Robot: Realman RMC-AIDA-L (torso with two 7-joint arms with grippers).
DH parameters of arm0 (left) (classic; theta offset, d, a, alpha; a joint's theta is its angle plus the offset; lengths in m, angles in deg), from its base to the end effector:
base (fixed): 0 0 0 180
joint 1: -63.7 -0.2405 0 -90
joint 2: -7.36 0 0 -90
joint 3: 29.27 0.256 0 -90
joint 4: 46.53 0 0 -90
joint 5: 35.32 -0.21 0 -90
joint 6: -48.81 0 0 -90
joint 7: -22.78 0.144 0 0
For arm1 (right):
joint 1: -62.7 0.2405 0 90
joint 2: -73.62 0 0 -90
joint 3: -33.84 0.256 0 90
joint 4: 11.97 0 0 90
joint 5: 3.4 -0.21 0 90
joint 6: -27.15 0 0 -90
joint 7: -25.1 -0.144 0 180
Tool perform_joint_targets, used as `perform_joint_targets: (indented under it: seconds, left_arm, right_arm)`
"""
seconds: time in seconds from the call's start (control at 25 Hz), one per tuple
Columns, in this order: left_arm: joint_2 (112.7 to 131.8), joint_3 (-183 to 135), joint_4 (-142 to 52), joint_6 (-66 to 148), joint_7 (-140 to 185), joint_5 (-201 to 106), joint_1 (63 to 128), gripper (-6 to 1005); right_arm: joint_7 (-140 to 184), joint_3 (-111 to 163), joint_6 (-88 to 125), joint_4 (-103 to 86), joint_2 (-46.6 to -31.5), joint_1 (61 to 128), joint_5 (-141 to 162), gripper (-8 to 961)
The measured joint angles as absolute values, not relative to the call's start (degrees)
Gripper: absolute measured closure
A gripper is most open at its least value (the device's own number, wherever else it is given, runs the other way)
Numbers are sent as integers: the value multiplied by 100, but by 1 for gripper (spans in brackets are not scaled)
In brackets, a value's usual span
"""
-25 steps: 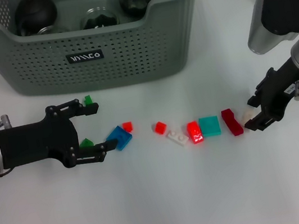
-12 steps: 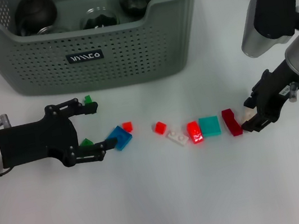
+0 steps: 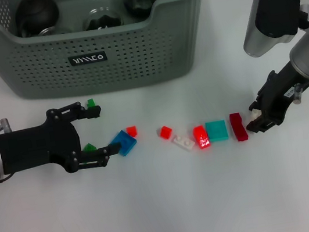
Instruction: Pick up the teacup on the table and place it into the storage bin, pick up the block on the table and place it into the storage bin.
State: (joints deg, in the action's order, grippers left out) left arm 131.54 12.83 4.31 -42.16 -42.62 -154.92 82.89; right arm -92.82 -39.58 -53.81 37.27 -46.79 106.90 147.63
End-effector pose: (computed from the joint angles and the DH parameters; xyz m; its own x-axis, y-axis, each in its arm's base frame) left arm -0.2906 0.2818 -0.0061 0.9211 0.1543 0.3576 0.2635 -0.9230 -0.2804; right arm 0.2192 0.3675 -0.0472 0.8263 -0.3879 0.4083 -0.3279 -0.9208 -0.2112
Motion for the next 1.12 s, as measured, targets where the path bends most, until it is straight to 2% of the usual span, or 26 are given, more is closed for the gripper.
perform_joint_targets:
  seconds: [0.16, 0.4, 0.64, 0.76, 0.84, 1.04, 1.12]
  left_arm:
    - [13146, 1275, 427, -4215, -4261, -15493, 8285, 139]
    - [13146, 1264, 427, -4217, -4262, -15495, 8273, 139]
    - [13143, 1265, 425, -4225, -4281, -15541, 8238, 140]
    - [13146, 1262, 425, -4220, -4281, -15547, 8198, 140]
    - [13146, 1233, 427, -4224, -4280, -15547, 8186, 140]
    - [13139, 1195, 391, -4218, -4253, -15548, 8199, 139]
    - [13139, 1196, 381, -4219, -4250, -15547, 8212, 139]
  right_arm:
    - [-9343, -3997, -5413, 3728, -4679, 10692, 14769, 506]
    - [-9410, -3806, -5906, 4151, -4643, 10583, 14771, 499]
    - [-9458, -3195, -7241, 5661, -4668, 10236, 14672, 493]
    - [-9503, -2706, -8109, 6348, -4630, 10267, 14066, 489]
    - [-9667, -2408, -8560, 6713, -4544, 10373, 13325, 487]
    - [-10240, -2226, -8592, 6637, -4161, 10981, 11698, 482]
    - [-10274, -2110, -8482, 6341, -4101, 11334, 11559, 479]
